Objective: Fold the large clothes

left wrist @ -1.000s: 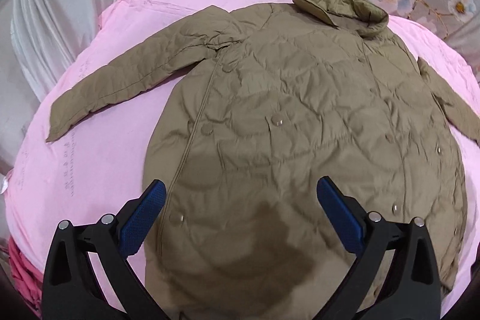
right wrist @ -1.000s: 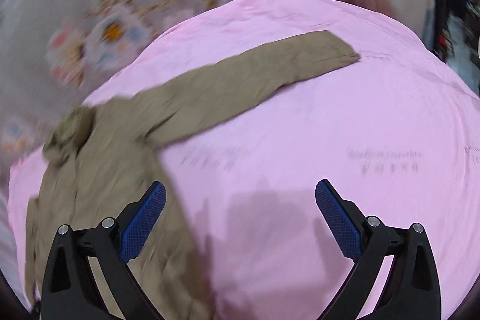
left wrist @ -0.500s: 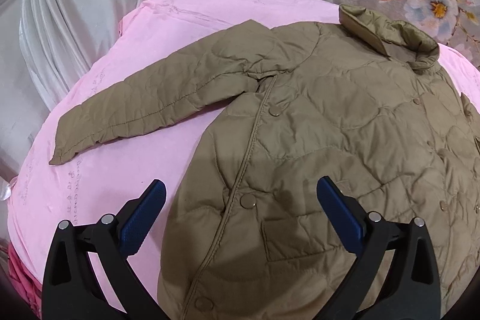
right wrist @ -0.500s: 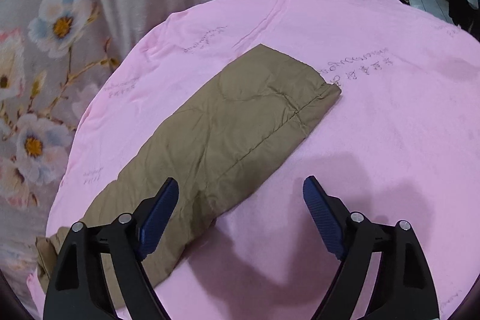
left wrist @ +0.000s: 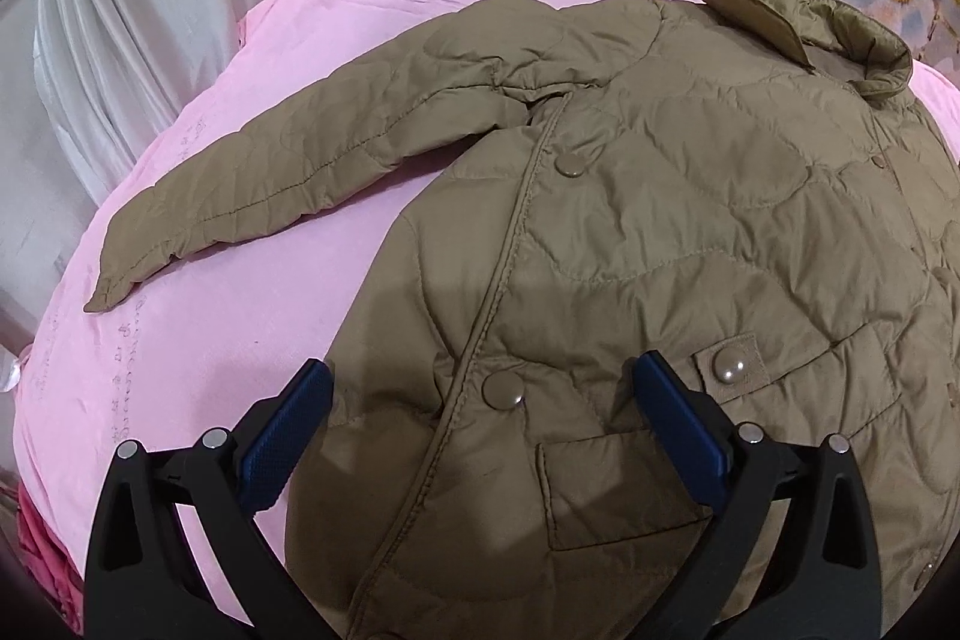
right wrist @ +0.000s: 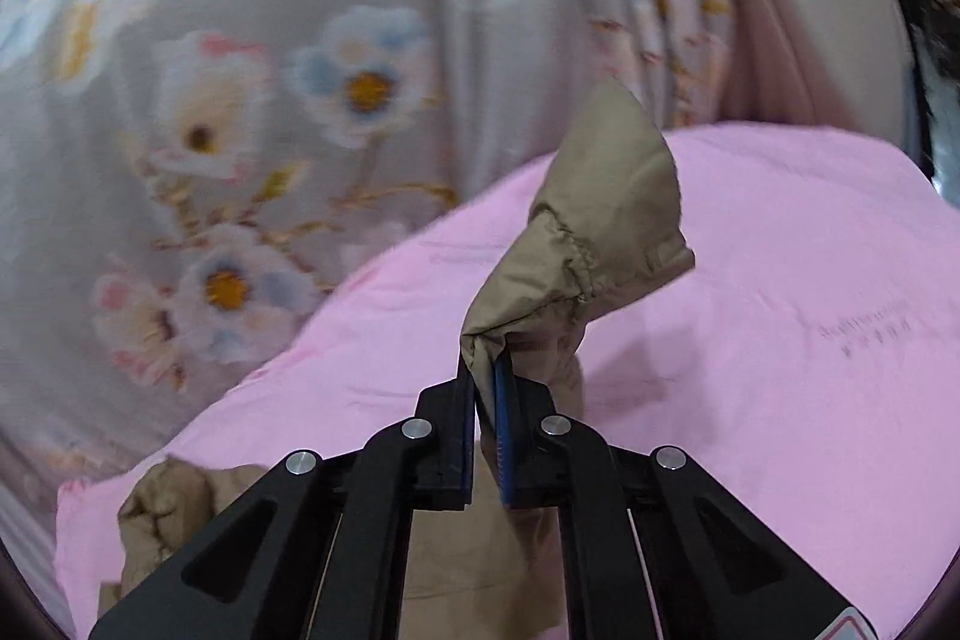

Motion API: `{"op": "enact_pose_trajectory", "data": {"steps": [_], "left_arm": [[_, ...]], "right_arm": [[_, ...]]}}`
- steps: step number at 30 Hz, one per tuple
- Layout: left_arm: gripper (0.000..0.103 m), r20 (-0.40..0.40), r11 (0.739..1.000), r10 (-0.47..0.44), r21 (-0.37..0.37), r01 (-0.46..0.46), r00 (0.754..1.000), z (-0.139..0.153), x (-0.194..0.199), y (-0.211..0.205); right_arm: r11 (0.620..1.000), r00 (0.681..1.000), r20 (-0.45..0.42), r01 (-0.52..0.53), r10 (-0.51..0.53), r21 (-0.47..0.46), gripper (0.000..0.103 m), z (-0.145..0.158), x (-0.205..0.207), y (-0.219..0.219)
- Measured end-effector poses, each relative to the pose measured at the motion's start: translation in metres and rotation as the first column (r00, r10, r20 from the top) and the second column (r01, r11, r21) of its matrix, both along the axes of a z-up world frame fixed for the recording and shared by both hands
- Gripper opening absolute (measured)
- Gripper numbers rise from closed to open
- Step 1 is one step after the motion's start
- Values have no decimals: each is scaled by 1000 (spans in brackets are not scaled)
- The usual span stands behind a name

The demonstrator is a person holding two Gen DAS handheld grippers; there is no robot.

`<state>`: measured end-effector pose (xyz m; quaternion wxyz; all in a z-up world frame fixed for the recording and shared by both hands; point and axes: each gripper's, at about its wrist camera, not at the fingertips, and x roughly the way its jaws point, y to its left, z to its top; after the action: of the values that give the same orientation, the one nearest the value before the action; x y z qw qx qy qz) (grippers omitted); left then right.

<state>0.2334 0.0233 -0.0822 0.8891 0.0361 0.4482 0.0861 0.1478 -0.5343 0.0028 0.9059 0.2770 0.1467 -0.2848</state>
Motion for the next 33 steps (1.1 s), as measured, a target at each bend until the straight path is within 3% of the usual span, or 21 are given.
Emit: {"op": "enact_pose_trajectory", "data": {"steps": [4, 7, 12, 16, 17, 19, 21, 22, 26, 29, 33], "left_arm": [[98, 18, 1000, 2, 9, -2, 1000, -1, -3, -1], [98, 30, 1000, 4, -10, -4, 1000, -2, -4, 2], [98, 48, 1000, 5, -26, -3, 999, -3, -6, 4], [98, 54, 1000, 4, -28, -2, 999, -4, -6, 4], [98, 55, 999, 3, -32, -2, 998, -4, -6, 4], [98, 55, 999, 3, -45, 0, 998, -4, -6, 6], [98, 53, 998, 2, -56, 1, 999, -3, -5, 7], [98, 51, 998, -1, -60, 4, 999, -3, -5, 8], [98, 28, 993, -16, -117, 19, 999, 7, -4, 13], [98, 21, 953, -33, -301, 37, 999, 29, -4, 24], [98, 38, 889, -50, -453, 62, 998, 51, 2, 21]], "right_arm": [[948, 959, 17, -276, 282, -157, 7, 48, 36, 104], [859, 882, -32, -465, 470, -214, 7, 55, 60, 185], [685, 716, -192, -698, 671, -210, 9, 19, 95, 295], [590, 600, -310, -796, 737, -138, 13, -26, 104, 345], [565, 571, -344, -815, 745, -129, 18, -36, 104, 357], [542, 545, -366, -832, 754, -122, 31, -45, 96, 367], [538, 544, -342, -834, 766, -123, 56, -44, 83, 368], [544, 551, -326, -830, 769, -121, 60, -42, 78, 366], [608, 612, -246, -787, 752, -99, 61, -29, 51, 344], [687, 684, -205, -723, 701, -64, 61, -25, 31, 310], [802, 785, -179, -596, 593, 43, 61, -36, 14, 247]]}}
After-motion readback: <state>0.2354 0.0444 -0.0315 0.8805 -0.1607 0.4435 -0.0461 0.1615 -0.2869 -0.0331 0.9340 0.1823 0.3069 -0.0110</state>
